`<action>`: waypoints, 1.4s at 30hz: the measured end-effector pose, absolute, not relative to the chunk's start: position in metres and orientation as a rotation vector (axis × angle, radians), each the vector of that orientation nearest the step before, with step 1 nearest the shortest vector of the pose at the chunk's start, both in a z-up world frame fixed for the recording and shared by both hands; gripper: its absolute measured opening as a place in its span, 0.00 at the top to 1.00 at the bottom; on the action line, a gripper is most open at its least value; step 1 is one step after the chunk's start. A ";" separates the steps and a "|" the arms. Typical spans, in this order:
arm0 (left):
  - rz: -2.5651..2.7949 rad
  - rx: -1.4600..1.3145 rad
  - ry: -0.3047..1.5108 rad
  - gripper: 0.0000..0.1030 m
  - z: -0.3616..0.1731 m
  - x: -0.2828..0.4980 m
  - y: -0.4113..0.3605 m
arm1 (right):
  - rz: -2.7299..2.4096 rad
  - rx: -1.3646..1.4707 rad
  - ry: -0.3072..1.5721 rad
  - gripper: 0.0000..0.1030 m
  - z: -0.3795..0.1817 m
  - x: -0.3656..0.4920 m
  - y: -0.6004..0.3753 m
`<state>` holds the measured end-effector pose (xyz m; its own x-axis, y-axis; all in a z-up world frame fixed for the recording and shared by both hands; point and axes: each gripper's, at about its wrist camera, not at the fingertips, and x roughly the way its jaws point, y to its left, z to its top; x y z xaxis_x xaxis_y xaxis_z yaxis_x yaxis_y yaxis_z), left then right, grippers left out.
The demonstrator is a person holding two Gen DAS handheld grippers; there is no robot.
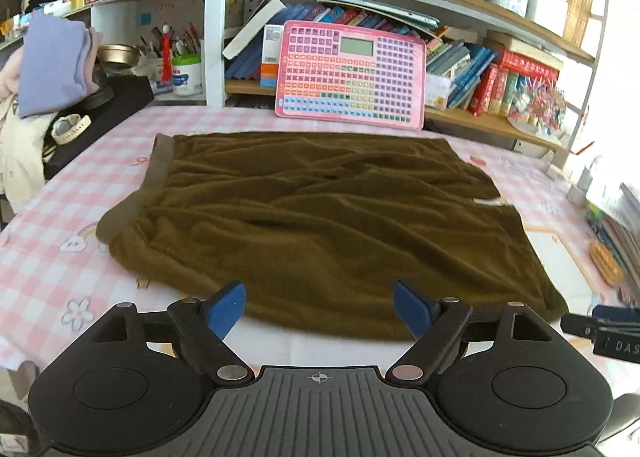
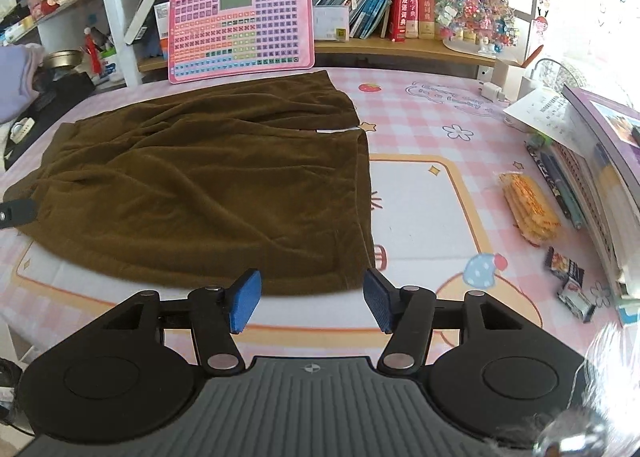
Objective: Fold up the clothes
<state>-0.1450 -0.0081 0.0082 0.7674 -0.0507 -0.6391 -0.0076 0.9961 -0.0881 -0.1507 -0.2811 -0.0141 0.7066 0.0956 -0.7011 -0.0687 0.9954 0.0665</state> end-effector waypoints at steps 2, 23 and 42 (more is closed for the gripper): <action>-0.019 -0.076 0.700 0.17 0.009 -0.151 -0.011 | 0.098 0.035 0.780 0.47 -0.014 -0.156 -0.282; -0.113 -0.022 0.681 0.16 0.011 -0.134 0.032 | 0.083 0.002 0.753 0.35 0.002 -0.172 -0.224; 0.150 -0.477 0.857 0.17 -0.044 -0.083 0.202 | -0.048 0.049 0.808 0.35 -0.008 -0.165 -0.170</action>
